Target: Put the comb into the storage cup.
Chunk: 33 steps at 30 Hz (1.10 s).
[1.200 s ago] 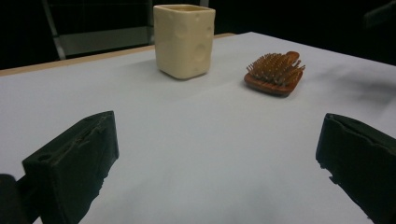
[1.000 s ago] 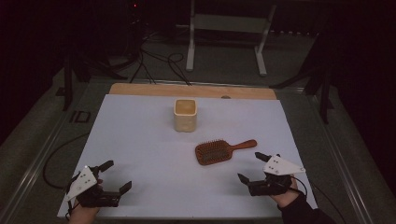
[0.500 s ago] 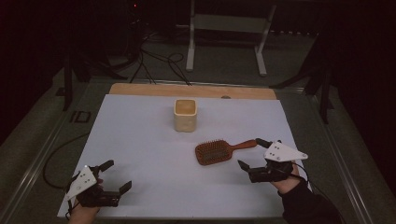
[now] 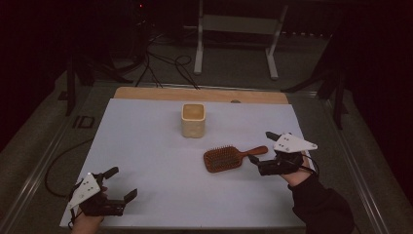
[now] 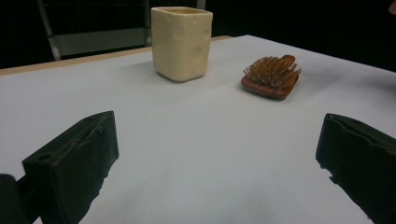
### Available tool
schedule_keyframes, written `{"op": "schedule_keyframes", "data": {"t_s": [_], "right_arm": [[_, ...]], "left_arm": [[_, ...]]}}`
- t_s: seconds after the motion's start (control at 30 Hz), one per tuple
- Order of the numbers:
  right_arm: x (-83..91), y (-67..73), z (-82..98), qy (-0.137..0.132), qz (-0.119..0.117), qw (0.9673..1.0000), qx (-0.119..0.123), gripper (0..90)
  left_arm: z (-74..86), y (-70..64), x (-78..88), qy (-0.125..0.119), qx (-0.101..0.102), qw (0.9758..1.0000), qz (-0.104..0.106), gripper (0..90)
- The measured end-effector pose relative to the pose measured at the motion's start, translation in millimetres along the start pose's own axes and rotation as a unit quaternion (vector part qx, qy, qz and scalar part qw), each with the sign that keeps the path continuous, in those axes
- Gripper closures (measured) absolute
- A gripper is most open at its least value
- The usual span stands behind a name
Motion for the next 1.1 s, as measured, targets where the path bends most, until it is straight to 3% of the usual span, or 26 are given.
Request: {"op": "schedule_keyframes", "data": {"t_s": [0.37, 0.73, 1.1], "right_arm": [[-22.8, -19.6, 6.4, 0.013, 0.004, 0.9998, -0.012, 8.5], [-46.0, -38.2, 23.9, 0.038, 0.008, 0.9989, -0.027, 8.5], [-63.7, -49.6, 35.7, 0.057, 0.01, 0.9974, -0.043, 9.6]], "left_arm": [[0.8, -0.5, -0.1, 0.003, -0.003, 1.0, 0.0, 0.0], [0.6, -0.8, -0.3, 0.002, -0.005, 1.0, 0.001, 0.0], [0.5, -0.7, -0.1, 0.002, -0.004, 1.0, 0.002, 0.0]]}}
Point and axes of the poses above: each handheld gripper's, and its own axes: x roughly backward along the jaws, z roughly out of its underside, y roughly to its left, the point moved 10 cm from there along -x, roughly forward along the jaws, and after that the axes turned 2 degrees about z, right-handed, at the moved point
